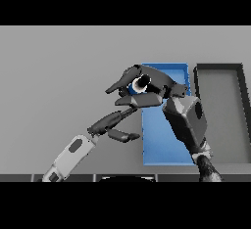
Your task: Pick up the blue pipe and place it into the blue bin.
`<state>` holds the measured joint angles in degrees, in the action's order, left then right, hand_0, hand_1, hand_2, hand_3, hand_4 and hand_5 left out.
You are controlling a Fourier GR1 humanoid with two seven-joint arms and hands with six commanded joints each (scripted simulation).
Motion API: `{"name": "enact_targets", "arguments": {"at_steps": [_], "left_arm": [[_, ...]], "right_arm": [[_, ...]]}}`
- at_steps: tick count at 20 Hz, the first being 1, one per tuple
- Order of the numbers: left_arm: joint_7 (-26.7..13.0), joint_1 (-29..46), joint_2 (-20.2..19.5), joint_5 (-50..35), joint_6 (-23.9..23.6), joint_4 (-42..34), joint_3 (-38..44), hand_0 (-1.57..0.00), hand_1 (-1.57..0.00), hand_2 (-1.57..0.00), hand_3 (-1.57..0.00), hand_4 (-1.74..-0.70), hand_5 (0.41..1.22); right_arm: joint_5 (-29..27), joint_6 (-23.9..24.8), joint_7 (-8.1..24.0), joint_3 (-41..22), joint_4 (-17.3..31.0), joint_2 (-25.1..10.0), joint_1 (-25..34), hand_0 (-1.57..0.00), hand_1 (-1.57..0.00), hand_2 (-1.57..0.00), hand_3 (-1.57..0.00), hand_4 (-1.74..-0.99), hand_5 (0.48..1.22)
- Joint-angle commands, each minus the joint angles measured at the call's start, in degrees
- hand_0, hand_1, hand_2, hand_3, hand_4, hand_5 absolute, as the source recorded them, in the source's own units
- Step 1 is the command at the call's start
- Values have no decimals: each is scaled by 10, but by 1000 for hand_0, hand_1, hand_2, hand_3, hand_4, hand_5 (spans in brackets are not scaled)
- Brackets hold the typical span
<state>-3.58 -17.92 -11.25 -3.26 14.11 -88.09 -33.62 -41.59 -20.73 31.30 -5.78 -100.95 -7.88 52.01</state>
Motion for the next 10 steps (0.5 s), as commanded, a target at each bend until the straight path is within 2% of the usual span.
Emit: {"name": "enact_targets", "arguments": {"at_steps": [1,3,5,9,10], "left_arm": [[1,2,-7,-2,1,-8,3,0,0,0,1,-866,484],[-6,3,-9,-6,4,-13,2,1,1,1,1,-860,484],[-13,7,-11,-1,-1,-15,1,1,1,1,1,-850,484],[-22,-4,-8,8,-12,-8,6,1,1,1,1,-831,470],[-14,4,-11,13,-14,-10,3,1,1,1,1,-827,467]], "right_arm": [[10,15,-2,14,24,-5,23,-1571,-1571,-1571,-1571,-1496,1221],[39,33,-26,48,67,-22,56,-1571,-1571,-1571,-1571,-1497,1221],[69,41,-34,72,99,-43,62,-1571,-1571,-1571,-1571,-1498,1221],[114,30,-29,123,187,-81,42,-1571,-1571,-1571,-1571,-1499,1221],[119,33,-19,137,204,-88,31,-1571,-1571,-1571,-1571,-1499,1221]]}}
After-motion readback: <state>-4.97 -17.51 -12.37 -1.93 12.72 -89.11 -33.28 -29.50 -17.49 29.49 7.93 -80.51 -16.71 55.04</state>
